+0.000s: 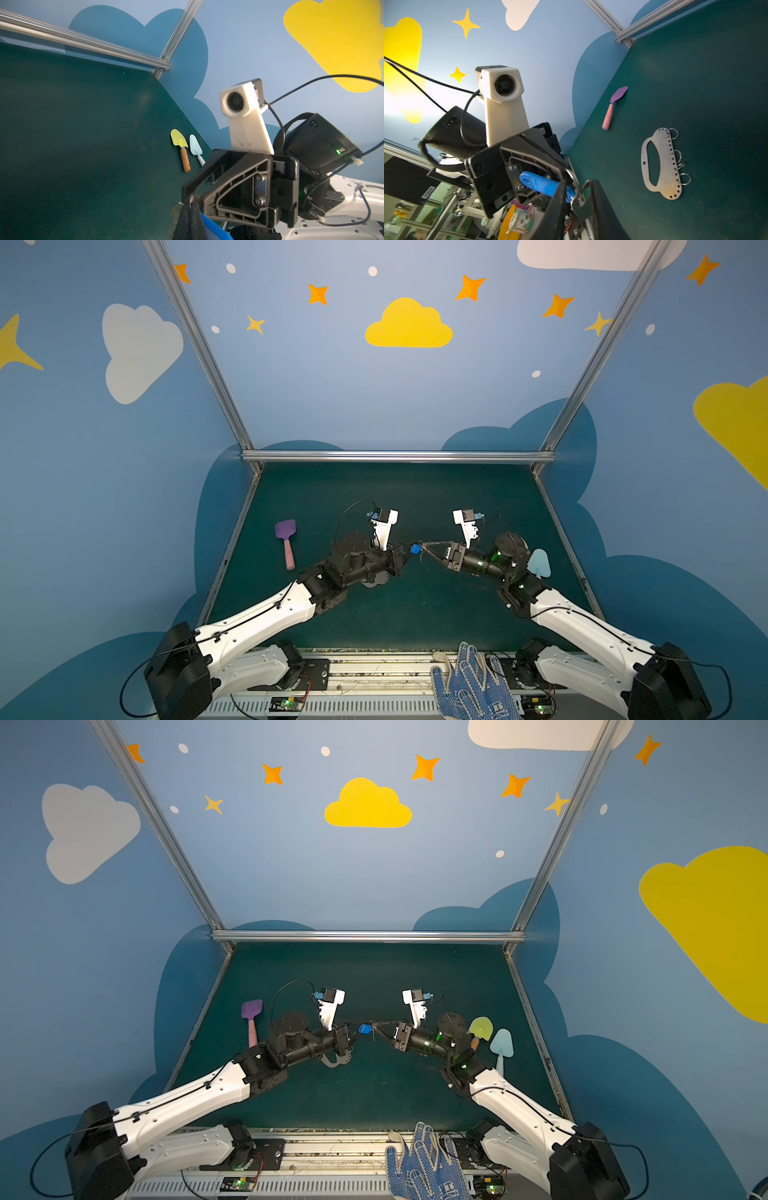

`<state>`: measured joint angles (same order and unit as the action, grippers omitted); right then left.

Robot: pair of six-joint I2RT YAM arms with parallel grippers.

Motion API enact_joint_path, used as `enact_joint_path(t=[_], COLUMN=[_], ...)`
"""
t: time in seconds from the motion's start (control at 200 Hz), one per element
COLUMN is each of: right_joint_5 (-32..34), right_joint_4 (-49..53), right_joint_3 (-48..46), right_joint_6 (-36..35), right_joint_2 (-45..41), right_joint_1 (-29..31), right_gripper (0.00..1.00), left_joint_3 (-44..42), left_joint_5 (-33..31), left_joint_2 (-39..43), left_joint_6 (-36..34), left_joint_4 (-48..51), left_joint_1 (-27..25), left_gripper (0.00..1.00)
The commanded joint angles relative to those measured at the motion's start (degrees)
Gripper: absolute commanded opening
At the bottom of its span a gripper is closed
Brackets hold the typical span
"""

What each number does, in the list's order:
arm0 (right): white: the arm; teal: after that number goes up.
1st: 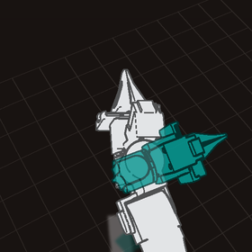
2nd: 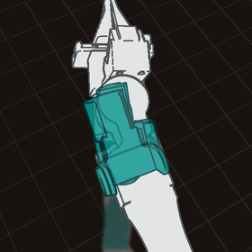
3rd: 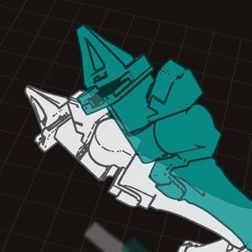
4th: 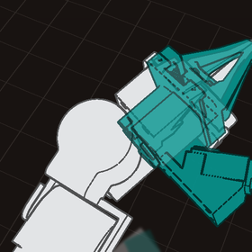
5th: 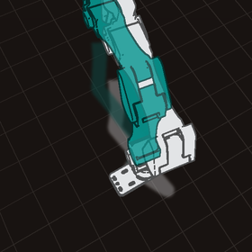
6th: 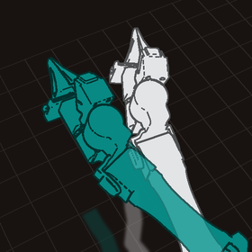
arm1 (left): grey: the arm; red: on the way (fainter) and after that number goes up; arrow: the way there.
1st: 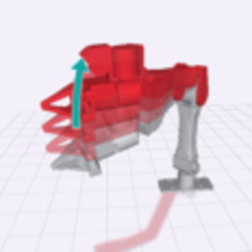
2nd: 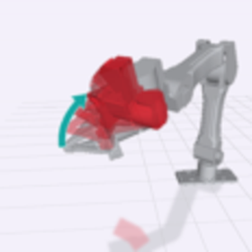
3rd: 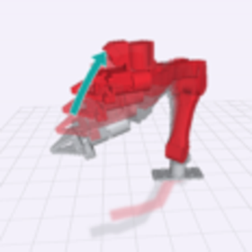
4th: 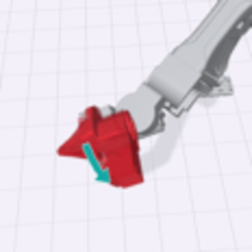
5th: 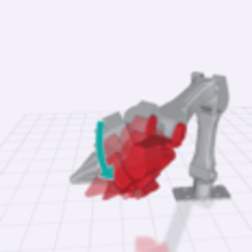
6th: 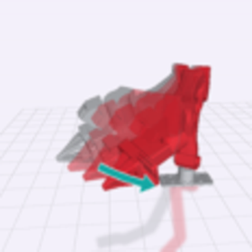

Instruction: Put the keys on the keyring

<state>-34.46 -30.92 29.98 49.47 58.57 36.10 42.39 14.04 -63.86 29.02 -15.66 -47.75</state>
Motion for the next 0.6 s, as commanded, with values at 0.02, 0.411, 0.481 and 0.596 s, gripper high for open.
enact_joint_path(t=[0.02, 0.411, 0.481, 0.596], right_joint_5=[-2.88, -0.55, 1.08, 6.10], right_joint_4=[-4.05, 4.79, 9.33, 20.05], right_joint_3=[1.62, 3.92, 4.82, 7.23], right_joint_6=[0.51, -5.48, -8.64, -16.21], right_joint_2=[0.36, -1.86, -2.76, -4.31], right_joint_1=[-0.06, -0.06, -0.06, 0.11], right_gripper=[0.14, 0.00, 0.00, 0.00], left_joint_3=[-0.79, -0.90, -1.08, -1.26], left_joint_5=[-0.22, -1.50, -4.16, -7.21], left_joint_2=[1.10, 0.81, 1.65, 3.63], left_joint_6=[0.74, 1.79, 2.27, 4.58], left_joint_4=[-2.09, -0.56, 1.12, 5.81], left_joint_1=[0.35, 1.38, 2.04, 4.53], left_gripper=[0.05, 0.34, 0.42, 0.49])
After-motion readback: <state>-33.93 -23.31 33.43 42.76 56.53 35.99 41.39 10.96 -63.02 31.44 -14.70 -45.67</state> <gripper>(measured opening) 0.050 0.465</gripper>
